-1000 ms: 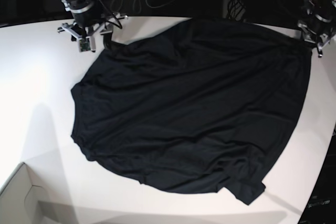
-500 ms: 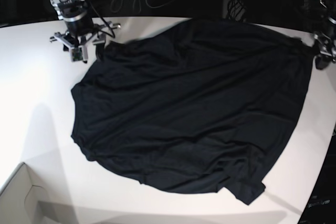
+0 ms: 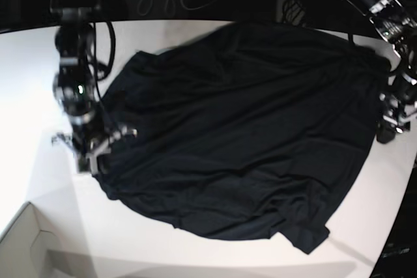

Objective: Layout the t-shirt on the table in an organized manner, then fold the t-shirt properly
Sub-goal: 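Pull the grasped side edge outward with the left gripper, then grasp the shirt edge with the right gripper and drag it outward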

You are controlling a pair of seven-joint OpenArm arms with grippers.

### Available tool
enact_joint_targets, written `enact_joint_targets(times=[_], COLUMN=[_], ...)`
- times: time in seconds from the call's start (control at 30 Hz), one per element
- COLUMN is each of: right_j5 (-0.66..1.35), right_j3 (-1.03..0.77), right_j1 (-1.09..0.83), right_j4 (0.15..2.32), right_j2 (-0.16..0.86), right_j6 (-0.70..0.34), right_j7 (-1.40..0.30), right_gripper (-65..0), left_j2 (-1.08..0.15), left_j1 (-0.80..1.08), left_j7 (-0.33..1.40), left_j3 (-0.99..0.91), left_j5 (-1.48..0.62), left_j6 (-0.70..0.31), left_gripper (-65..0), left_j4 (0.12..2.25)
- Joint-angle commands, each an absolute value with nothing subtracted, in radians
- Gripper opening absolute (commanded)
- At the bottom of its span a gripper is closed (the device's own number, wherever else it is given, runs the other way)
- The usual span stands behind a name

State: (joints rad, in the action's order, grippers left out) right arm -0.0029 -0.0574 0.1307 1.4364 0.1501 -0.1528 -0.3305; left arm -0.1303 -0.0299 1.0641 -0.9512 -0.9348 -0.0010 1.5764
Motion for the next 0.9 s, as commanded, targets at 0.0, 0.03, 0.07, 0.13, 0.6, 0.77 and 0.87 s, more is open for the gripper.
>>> enact_joint_targets(times=[0.0,0.03,0.07,0.13,0.6,0.77,0.87], right_j5=[0.001,0.001,0.001,0.001,0.001,0.001,0.001], right_j3=[-0.059,-0.058,-0.058,-0.059,-0.056,-0.054,-0.054], right_j1=[0.2,0.259,0.314,0.406,0.642,0.65,0.682], right_j4=[1.377,1.297,1.21,1.044,0.343,0.323,0.317], right_j2=[0.156,0.156,0.156,0.168,0.252,0.292,0.308], right_j6=[-0.151,-0.151,-0.151,-0.151,-0.143,-0.056,-0.024], right_j7=[-0.306,-0.306,-0.305,-0.298,0.076,0.166,0.189], right_gripper=[-64.9,-65.0,-65.0,-65.0,-63.1,-59.3,-59.1], left_j2=[-0.145,-0.145,-0.147,-0.153,-0.16,-0.159,-0.159], left_j1=[-0.048,-0.048,-0.048,-0.047,-0.048,-0.05,-0.05], left_j7=[1.058,1.058,1.058,1.058,1.056,1.056,1.056], left_j3=[-0.934,-0.923,-0.915,-0.915,-0.92,-0.917,-0.917], left_j5=[-0.94,-0.926,-0.915,-0.9,-0.874,-0.874,-0.874], left_j6=[-0.005,-0.005,-0.005,-0.005,-0.005,-0.005,-0.005], left_gripper=[-32.9,-32.8,-32.8,-32.8,-32.8,-32.8,-32.8], left_j4=[1.586,1.58,1.575,1.569,1.561,1.561,1.561])
